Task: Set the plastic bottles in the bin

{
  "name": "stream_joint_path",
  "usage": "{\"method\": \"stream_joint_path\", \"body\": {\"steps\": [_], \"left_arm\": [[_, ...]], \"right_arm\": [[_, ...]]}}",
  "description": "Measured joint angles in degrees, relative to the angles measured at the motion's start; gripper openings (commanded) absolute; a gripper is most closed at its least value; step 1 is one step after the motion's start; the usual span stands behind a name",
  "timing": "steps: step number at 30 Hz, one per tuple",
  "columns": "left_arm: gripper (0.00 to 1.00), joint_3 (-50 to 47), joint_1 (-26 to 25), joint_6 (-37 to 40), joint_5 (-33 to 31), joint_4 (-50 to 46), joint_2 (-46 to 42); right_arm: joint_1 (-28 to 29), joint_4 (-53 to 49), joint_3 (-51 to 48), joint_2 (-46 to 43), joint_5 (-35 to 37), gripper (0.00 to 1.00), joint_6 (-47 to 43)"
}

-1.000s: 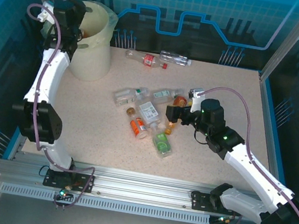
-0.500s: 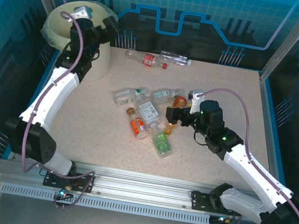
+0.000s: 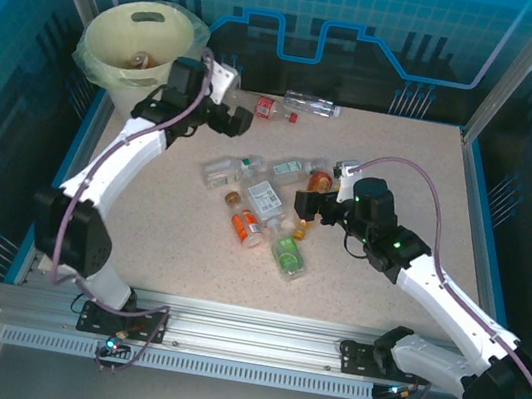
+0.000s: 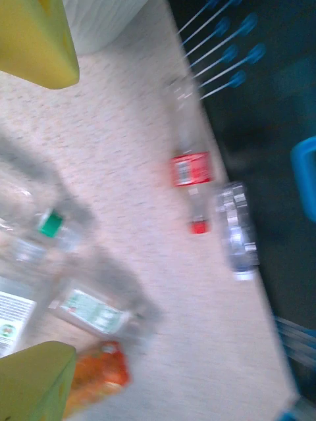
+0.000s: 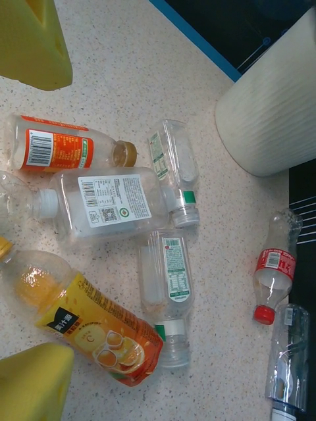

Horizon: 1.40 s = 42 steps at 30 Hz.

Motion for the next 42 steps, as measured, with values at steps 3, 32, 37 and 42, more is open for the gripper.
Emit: {"method": "stream_joint_path", "body": {"steps": [3, 32, 37, 42], "left_arm": [[0.99, 2.73, -1.81, 4.52, -1.05, -5.88, 6.73], [0.94, 20.26, 0.57, 15.58, -10.27, -27.93, 32.59], [0.94, 20.26, 2.51, 14.78, -9.79, -28.06, 32.81], [0.9, 20.26, 2.34, 14.73, -8.55, -28.22, 35.28]], "right_arm": [[0.0, 0.0, 0.02, 0.63, 0.0, 1.0, 0.0], [-0.04, -0.5, 0.02, 0.48, 0.0, 1.0, 0.0], [-0.04, -0.48, 0.02, 0.48, 0.0, 1.0, 0.02], [-0.04, -0.5, 0.02, 0.48, -0.02, 1.0, 0.04]]}}
